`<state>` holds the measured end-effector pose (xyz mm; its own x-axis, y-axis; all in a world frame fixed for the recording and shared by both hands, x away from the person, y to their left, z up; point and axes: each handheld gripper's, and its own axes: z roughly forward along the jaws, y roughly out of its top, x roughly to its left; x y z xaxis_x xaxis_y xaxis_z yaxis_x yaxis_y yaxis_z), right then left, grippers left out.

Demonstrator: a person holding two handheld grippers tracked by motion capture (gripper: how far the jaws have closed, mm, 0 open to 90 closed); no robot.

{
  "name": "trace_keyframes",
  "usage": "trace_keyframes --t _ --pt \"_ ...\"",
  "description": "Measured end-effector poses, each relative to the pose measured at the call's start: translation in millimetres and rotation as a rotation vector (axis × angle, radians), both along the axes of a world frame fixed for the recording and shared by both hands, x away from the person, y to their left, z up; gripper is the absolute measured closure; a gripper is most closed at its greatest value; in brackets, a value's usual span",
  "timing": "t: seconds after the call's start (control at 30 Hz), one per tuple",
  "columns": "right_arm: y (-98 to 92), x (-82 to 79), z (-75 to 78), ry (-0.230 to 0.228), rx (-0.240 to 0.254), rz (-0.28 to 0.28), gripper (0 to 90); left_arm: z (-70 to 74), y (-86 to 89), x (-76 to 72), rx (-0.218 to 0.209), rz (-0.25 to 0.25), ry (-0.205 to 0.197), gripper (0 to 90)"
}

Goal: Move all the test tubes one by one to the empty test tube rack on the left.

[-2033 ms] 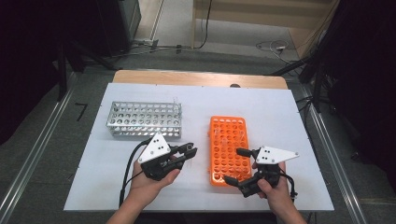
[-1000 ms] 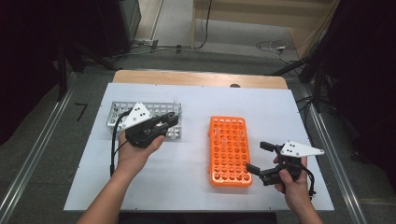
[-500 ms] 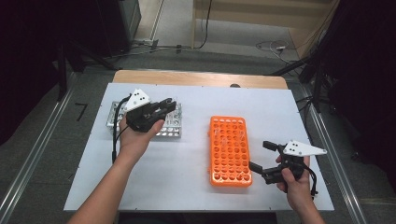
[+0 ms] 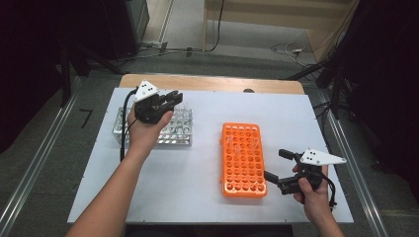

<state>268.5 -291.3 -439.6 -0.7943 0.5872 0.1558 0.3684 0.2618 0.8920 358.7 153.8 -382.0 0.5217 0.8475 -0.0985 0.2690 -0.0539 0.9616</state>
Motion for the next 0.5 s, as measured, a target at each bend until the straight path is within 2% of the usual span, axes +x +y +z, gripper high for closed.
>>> trace_keyframes --t 0.4,0.5 --pt "-1.4 0.3 -0.7 0.002 0.005 -0.001 0.0 -7.6 -0.9 27.8 0.009 0.071 0.013 75.4" --pt "-1.2 0.5 -1.1 0.002 0.004 0.0 0.0 -13.7 -1.1 35.4 0.01 0.086 0.023 75.4"
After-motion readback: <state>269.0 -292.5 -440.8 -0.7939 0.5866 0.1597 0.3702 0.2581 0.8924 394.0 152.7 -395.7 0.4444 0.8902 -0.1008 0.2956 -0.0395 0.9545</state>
